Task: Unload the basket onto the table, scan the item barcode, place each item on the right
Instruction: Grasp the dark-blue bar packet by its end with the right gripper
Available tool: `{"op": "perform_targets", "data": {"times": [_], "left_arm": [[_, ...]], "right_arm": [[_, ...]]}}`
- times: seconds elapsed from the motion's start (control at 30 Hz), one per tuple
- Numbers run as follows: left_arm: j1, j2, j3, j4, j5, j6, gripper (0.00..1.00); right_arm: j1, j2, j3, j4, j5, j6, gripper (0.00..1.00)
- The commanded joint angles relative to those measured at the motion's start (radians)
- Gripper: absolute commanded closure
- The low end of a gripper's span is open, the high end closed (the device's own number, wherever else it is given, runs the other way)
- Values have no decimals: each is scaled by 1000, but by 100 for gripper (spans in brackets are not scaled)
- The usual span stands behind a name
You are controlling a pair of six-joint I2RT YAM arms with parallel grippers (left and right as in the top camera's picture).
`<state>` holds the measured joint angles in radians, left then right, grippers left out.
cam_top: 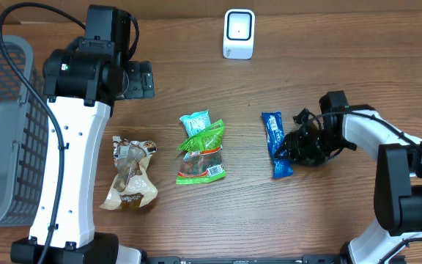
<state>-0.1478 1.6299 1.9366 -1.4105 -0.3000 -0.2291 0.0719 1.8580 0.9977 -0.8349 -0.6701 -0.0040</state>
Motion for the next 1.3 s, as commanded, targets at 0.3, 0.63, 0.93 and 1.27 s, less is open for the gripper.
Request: {"op": "perform_targets", "data": {"times": [0.3,0.63,0.93,1.27], "left_arm": [[3,-20,18,1,-14,16,0],[3,-20,18,1,-14,16,0],[3,-20,18,1,-14,16,0],[3,-20,18,1,-14,16,0]], "right_arm": [[-7,-10,-144,191,-66,87,83],[-6,-24,-22,85,46,87,96],[159,-72,203,-216,795,320,96],[461,-61,206,-306,1217,562,92]]}}
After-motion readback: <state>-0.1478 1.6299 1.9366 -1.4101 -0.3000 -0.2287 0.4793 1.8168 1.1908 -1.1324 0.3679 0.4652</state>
